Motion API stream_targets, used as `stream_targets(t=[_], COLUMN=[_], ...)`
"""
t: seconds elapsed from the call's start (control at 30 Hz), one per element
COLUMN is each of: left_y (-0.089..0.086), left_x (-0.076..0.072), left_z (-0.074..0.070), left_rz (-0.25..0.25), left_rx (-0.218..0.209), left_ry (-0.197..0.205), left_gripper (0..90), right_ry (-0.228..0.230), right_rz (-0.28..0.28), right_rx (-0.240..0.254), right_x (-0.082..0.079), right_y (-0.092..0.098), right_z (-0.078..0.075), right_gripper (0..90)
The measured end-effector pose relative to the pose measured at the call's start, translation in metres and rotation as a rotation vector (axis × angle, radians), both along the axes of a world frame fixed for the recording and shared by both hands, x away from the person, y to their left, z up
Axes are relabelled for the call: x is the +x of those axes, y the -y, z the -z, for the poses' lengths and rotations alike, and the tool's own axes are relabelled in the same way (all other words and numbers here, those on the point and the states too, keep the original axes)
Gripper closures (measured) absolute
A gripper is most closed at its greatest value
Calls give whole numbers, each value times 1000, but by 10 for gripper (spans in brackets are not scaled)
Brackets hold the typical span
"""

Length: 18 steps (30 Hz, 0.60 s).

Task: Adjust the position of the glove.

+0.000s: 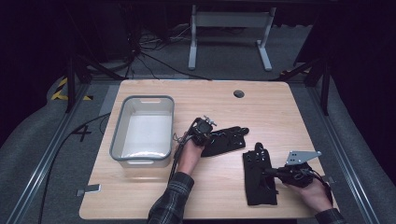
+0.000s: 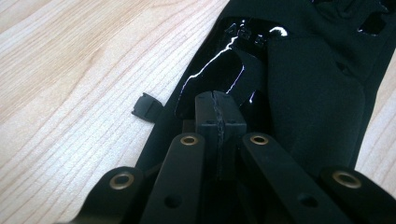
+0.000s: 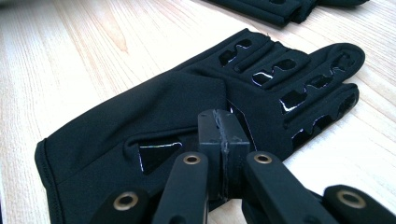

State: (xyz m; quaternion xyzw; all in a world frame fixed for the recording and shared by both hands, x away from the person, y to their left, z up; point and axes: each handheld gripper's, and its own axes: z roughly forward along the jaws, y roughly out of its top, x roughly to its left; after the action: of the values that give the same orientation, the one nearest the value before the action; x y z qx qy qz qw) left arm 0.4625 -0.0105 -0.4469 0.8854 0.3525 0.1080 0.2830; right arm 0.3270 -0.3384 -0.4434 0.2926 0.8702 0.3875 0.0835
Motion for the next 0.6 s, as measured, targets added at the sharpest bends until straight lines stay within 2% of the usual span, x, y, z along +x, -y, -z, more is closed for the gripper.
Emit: stream_targets(t=[0.1, 0.27, 0.6], left_y=[2, 4, -1], left_x=[-3, -12, -36], left_z=[0, -2, -4], left_rz=[1, 13, 57], left_rx=[3, 38, 29], left_ry=[-1, -13, -54], left_gripper=[899, 899, 899], right_ry=[0, 1, -1], right_rz=[0, -3, -3], right_rx=[-1, -4, -7], right_x=[0, 0, 0], right_y=[0, 0, -1], right_z=[0, 0, 1], right_gripper=[900, 900, 900])
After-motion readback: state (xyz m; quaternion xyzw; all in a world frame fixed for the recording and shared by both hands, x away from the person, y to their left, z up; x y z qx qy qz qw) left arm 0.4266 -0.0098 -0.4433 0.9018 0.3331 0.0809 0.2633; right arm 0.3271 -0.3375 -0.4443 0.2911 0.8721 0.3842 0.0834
